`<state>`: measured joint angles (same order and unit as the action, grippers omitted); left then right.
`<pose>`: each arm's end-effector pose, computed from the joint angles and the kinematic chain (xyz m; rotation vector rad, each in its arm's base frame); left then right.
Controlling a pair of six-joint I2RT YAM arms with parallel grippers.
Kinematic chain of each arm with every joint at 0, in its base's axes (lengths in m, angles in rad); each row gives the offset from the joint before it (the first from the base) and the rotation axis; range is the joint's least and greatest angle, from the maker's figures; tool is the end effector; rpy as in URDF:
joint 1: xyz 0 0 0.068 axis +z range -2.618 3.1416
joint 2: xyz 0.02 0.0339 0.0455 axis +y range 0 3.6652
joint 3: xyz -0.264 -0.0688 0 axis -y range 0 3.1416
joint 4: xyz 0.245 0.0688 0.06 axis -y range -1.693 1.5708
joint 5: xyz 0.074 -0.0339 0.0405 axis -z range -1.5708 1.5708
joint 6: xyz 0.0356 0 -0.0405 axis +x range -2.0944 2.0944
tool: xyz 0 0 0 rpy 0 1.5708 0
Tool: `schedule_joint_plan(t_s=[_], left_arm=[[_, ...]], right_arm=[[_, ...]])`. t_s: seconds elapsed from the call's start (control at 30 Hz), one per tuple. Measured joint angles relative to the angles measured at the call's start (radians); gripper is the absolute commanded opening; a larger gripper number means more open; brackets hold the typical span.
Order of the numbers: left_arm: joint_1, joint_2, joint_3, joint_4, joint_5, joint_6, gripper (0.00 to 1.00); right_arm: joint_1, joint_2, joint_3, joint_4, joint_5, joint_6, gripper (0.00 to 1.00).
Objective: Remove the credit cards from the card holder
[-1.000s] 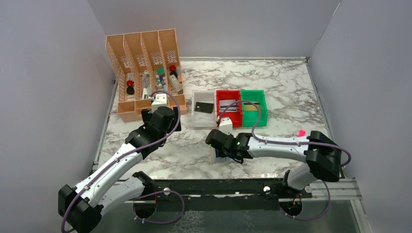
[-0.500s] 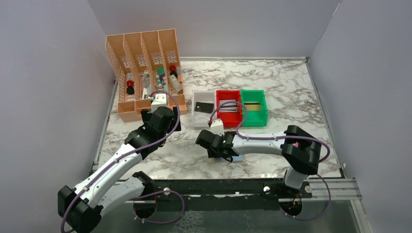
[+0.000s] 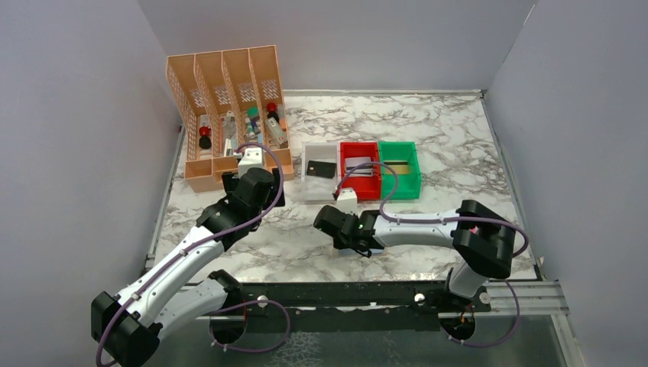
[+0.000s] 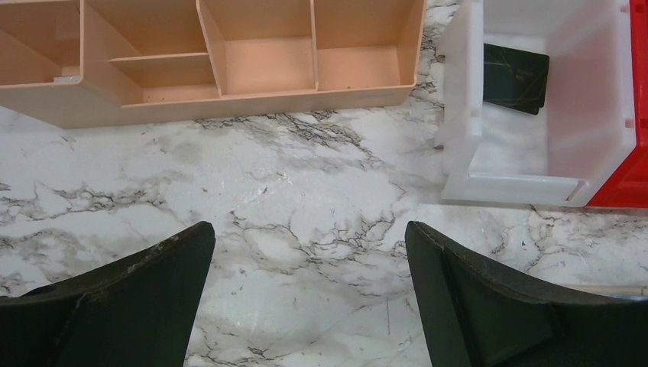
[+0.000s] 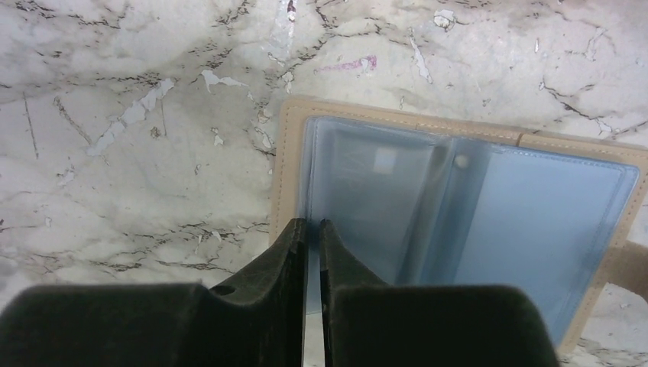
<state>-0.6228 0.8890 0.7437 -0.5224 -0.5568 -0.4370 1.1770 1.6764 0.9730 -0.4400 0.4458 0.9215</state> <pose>0.1625 -0.0936 0.2778 -0.0952 2.1222 0.0032 0.1360 0.2873 0.1667 -0.1998 2.5374 0.1912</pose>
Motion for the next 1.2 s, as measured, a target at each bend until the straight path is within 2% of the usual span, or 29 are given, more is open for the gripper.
schedule_joint_plan(t_s=[0.27,0.7,1.2], left_arm=[[0.0,0.002,0.0,0.0,0.005,0.0,0.99],[0.0,0.002,0.0,0.0,0.009,0.0,0.99],[0.0,0.014,0.0,0.0,0.011,0.0,0.99]], right_arm=[[0.0,-0.04,-0.038,0.021,-0.015,-0.011,0.01],[0.0,-0.164,-0.081,0.061,-0.051,-0.047,0.01],[-0.115,-0.386,-0.317,0.183,-0.116,0.004,0.06]])
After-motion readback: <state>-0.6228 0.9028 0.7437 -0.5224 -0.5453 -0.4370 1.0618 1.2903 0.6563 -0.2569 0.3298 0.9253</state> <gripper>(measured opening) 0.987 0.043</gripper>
